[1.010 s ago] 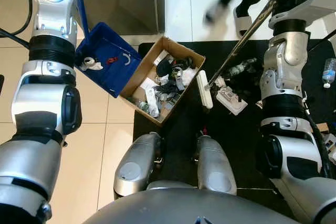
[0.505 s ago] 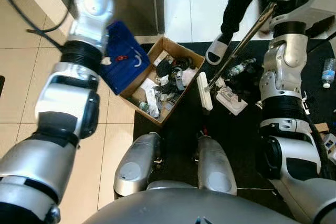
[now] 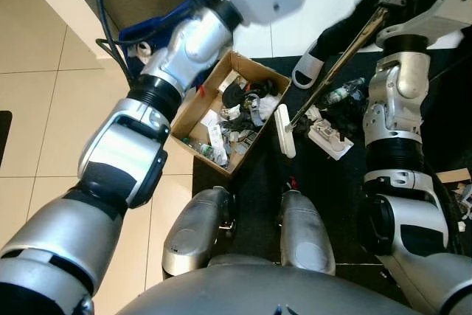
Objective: Sweep floor
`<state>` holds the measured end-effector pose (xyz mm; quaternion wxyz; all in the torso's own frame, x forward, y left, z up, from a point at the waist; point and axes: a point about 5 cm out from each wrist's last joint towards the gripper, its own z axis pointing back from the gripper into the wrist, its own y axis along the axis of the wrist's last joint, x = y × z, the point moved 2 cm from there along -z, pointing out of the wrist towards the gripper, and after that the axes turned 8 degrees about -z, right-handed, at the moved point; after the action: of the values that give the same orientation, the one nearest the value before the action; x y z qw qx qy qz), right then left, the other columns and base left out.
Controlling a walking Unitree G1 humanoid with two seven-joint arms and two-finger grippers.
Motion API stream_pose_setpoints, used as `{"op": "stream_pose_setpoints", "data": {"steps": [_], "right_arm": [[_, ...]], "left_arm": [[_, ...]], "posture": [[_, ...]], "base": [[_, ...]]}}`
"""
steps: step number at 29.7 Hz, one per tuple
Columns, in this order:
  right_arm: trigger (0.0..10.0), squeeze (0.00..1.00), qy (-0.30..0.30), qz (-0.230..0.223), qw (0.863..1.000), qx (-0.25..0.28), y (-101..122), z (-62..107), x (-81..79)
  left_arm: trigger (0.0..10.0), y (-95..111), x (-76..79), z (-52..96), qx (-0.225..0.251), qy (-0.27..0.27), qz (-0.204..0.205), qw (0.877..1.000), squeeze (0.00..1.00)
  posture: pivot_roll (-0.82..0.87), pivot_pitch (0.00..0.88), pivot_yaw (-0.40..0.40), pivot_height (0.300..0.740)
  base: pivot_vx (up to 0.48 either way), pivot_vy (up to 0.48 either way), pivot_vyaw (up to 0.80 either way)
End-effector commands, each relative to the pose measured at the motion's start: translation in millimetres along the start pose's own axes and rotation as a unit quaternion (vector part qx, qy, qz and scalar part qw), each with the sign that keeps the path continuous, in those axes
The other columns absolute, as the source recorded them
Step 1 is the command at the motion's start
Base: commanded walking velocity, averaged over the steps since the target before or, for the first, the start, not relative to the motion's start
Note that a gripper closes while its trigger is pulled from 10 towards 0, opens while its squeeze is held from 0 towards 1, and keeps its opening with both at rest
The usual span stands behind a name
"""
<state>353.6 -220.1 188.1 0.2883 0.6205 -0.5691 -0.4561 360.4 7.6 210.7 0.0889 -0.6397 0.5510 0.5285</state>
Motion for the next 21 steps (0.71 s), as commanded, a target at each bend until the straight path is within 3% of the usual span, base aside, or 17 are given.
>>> {"op": "stream_pose_setpoints", "data": {"steps": [1, 8, 10, 11, 12, 15, 18, 20, 21], "right_arm": [[10.0, 0.00, 0.006, 0.000, 1.000, 0.027, 10.5, -0.8, -2.4], [10.0, 0.00, 0.006, 0.001, 1.000, 0.023, 9.1, -0.2, -1.8], [10.0, 0.00, 0.009, -0.001, 1.000, 0.024, 9.1, -1.7, -4.4], [10.0, 0.00, 0.010, -0.002, 1.000, 0.024, 9.4, -2.8, -5.7], [10.0, 0.00, 0.010, -0.002, 1.000, 0.024, 9.4, -2.8, -5.7], [10.0, 0.00, 0.010, -0.003, 1.000, 0.023, 8.6, -3.3, -6.4], [10.0, 0.00, 0.010, -0.003, 1.000, 0.024, 8.5, -3.0, -7.8], [10.0, 0.00, 0.007, -0.003, 1.000, 0.026, 10.4, -1.6, -4.5], [10.0, 0.00, 0.004, -0.002, 1.000, 0.025, 9.3, -0.3, -2.8]], "left_arm": [[10.0, 9.1, 4.3, -1.8, 0.027, 0.001, -0.001, 1.000, 0.00], [10.0, 16.2, 0.5, -9.0, 0.039, 0.032, 0.005, 0.999, 0.00], [10.0, 27.2, -7.5, -13.3, 0.069, 0.059, -0.005, 0.996, 0.00], [10.0, 41.4, -8.9, -16.6, 0.109, 0.066, -0.010, 0.992, 0.00], [10.0, 41.4, -8.9, -16.6, 0.109, 0.066, -0.010, 0.992, 0.00], [10.0, 57.8, 8.1, -14.0, 0.158, 0.029, -0.021, 0.987, 0.00], [10.0, 61.8, 12.4, -10.5, 0.174, 0.017, -0.020, 0.984, 0.00], [10.0, 65.3, 0.3, -16.7, 0.170, 0.052, -0.002, 0.984, 0.00], [10.0, 58.9, 7.0, -16.3, 0.153, 0.035, -0.008, 0.988, 0.00]], "posture": [[0.07, 0.074, 0.142, 0.740], [0.07, 0.070, 0.134, 0.740], [0.07, 0.069, 0.134, 0.740], [0.08, 0.067, 0.134, 0.740], [0.08, 0.067, 0.134, 0.740], [0.08, 0.067, 0.134, 0.740], [0.06, 0.075, 0.143, 0.740], [0.07, 0.070, 0.144, 0.740], [0.08, 0.071, 0.146, 0.740]], "base": [[0.000, 0.000, 0.00], [0.000, 0.000, 0.00], [0.000, 0.000, 0.00], [0.000, 0.000, 0.00], [0.000, 0.000, 0.00], [0.000, 0.000, 0.00], [0.000, 0.000, 0.00], [0.000, 0.000, 0.00], [0.000, 0.000, 0.00]]}}
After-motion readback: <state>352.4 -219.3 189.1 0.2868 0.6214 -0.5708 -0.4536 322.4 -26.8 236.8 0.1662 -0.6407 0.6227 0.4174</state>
